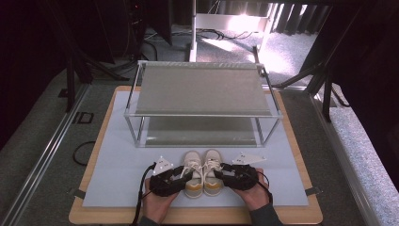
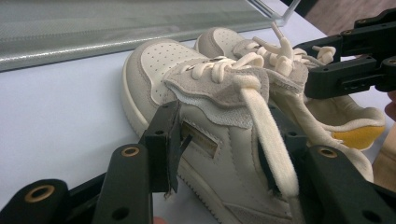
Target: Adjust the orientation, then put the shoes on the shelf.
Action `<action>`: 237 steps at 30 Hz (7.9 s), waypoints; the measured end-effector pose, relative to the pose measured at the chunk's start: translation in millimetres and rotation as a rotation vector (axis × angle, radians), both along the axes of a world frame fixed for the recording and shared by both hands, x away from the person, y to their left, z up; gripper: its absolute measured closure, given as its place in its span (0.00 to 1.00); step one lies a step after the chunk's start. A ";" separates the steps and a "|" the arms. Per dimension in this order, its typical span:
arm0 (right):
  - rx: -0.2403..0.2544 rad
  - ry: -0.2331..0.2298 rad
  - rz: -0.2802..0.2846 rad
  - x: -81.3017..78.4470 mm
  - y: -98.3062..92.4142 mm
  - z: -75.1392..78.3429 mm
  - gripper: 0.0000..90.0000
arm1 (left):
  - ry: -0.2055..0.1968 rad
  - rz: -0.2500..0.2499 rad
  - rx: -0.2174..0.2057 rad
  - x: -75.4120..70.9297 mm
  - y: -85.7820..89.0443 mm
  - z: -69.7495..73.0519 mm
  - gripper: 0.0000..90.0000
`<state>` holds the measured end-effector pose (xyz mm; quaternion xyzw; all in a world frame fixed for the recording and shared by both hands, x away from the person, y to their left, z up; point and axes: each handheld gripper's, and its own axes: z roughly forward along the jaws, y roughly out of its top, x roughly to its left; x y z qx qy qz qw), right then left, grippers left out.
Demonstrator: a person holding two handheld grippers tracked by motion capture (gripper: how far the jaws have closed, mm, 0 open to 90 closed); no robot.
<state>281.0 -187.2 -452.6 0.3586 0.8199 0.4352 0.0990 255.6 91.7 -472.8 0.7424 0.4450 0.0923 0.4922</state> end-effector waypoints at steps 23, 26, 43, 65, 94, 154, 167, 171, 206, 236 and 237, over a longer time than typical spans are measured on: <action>-0.010 0.062 -0.020 -0.7 0.5 0.2 0.56 | 0.009 -0.012 0.010 3.7 1.3 -2.4 0.53; -0.015 0.069 -0.025 -0.7 1.4 0.4 0.57 | 0.024 -0.014 0.017 4.5 0.4 -1.3 0.54; 0.038 0.087 -0.053 -0.2 0.5 -2.6 0.63 | 0.072 0.009 -0.015 5.4 -0.5 -1.0 0.60; 0.138 0.080 -0.061 -3.5 -5.7 -7.0 0.64 | 0.038 0.040 -0.035 1.4 -1.3 6.2 0.64; 0.163 0.038 -0.087 4.6 -16.9 5.3 0.64 | 0.009 0.047 -0.055 14.2 -12.9 19.2 0.63; 0.214 -0.014 -0.126 45.7 -20.6 14.2 0.64 | -0.043 0.104 -0.090 52.9 -18.9 28.9 0.64; 0.212 -0.025 -0.129 56.5 -20.6 15.0 0.64 | -0.051 0.112 -0.101 63.2 -19.2 26.6 0.64; 0.214 -0.024 -0.136 59.3 -20.1 13.8 0.64 | -0.051 0.114 -0.103 66.4 -19.0 25.5 0.64; 0.229 -0.017 -0.165 83.6 -17.1 5.0 0.64 | -0.053 0.166 -0.084 89.1 -22.6 20.2 0.66; 0.271 -0.026 -0.207 114.9 -14.0 -6.6 0.64 | -0.059 0.229 -0.126 118.2 -25.2 9.1 0.66; 0.273 -0.026 -0.209 115.8 -13.9 -6.9 0.64 | -0.060 0.233 -0.131 119.1 -25.6 8.4 0.66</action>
